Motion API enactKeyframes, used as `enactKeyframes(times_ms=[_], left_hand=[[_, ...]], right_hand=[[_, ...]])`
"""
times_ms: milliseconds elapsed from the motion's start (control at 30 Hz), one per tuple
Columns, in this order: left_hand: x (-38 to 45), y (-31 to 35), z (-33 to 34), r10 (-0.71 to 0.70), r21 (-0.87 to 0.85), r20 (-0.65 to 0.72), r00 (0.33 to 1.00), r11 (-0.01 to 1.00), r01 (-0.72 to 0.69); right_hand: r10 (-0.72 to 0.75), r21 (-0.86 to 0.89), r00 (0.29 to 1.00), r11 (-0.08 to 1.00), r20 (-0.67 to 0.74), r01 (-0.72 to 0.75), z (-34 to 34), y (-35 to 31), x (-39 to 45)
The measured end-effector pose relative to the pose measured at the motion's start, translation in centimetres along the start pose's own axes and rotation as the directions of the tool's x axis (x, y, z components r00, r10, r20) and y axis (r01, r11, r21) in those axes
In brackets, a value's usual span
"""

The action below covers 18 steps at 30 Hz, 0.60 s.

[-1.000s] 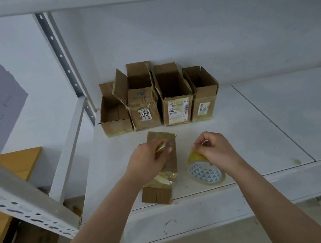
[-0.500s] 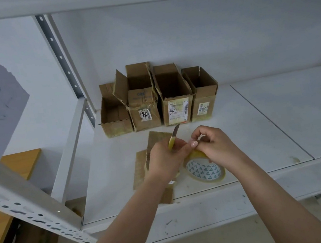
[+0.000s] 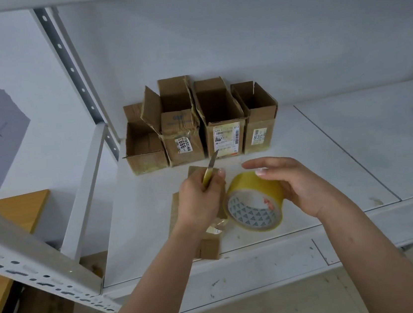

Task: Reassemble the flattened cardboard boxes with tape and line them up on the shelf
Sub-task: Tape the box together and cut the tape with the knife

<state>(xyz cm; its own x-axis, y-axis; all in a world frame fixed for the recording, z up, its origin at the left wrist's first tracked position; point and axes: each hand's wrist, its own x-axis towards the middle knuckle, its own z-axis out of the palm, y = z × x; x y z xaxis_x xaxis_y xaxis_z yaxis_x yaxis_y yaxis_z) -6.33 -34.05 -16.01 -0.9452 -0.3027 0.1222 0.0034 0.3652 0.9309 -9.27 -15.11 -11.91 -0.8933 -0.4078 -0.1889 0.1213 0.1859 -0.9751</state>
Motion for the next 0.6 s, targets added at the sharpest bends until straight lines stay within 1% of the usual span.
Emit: enactKeyframes(times_ms=[33, 100, 167, 200, 267, 333, 400, 467, 533, 600], left_hand=[[0.1, 0.0, -0.3, 0.012, 0.018, -0.002, 1.0, 1.0, -0.011], [-0.2, -0.2, -0.9, 0.035, 0.05, -0.002, 0.999, 0.998, -0.035], [-0.5, -0.5, -1.6, 0.051, 0.054, -0.017, 0.999, 0.997, -0.05], [-0.6, -0.6, -2.0, 0.051, 0.055, -0.024, 0.998, 0.997, -0.05], [-0.8, -0.8, -2.9, 0.037, 0.052, -0.035, 0.999, 0.998, -0.035], [-0.9, -0.9, -3.6, 0.019, 0.052, -0.048, 0.999, 0.998, -0.017], [-1.3, -1.0, -4.2, 0.004, 0.075, -0.062, 0.998, 0.997, 0.0], [-1.8, -1.4, -5.1, -0.01, 0.086, -0.093, 0.996, 0.996, 0.018], [-2.2, -2.2, -6.1, -0.037, 0.093, -0.134, 0.99, 0.994, 0.05], [-2.6, -2.8, -6.9, -0.063, 0.113, -0.153, 0.986, 0.99, 0.081]], right_hand=[[-0.007, -0.01, 0.999, 1.0, 0.046, 0.007, -0.2, -0.1, -0.1], [0.015, -0.113, 0.993, 0.994, 0.116, -0.002, -0.4, -0.5, -0.2], [0.051, -0.234, 0.992, 0.972, 0.114, -0.023, -0.2, -1.0, 0.0], [0.068, -0.26, 0.993, 0.965, 0.097, -0.04, -0.1, -1.1, 0.1], [0.073, -0.251, 0.992, 0.967, 0.102, -0.046, 0.1, -0.9, 0.2], [0.054, -0.193, 0.988, 0.981, 0.141, -0.026, 0.2, -0.3, 0.0], [0.071, -0.171, 0.985, 0.984, 0.158, -0.043, 0.4, 0.2, -0.1], [0.11, -0.226, 0.988, 0.971, 0.11, -0.083, 0.5, 0.7, 0.0], [0.144, -0.334, 0.99, 0.933, 0.013, -0.131, 0.4, 1.3, 0.1], [0.133, -0.383, 0.991, 0.914, -0.025, -0.132, 0.4, 2.2, 0.2]])
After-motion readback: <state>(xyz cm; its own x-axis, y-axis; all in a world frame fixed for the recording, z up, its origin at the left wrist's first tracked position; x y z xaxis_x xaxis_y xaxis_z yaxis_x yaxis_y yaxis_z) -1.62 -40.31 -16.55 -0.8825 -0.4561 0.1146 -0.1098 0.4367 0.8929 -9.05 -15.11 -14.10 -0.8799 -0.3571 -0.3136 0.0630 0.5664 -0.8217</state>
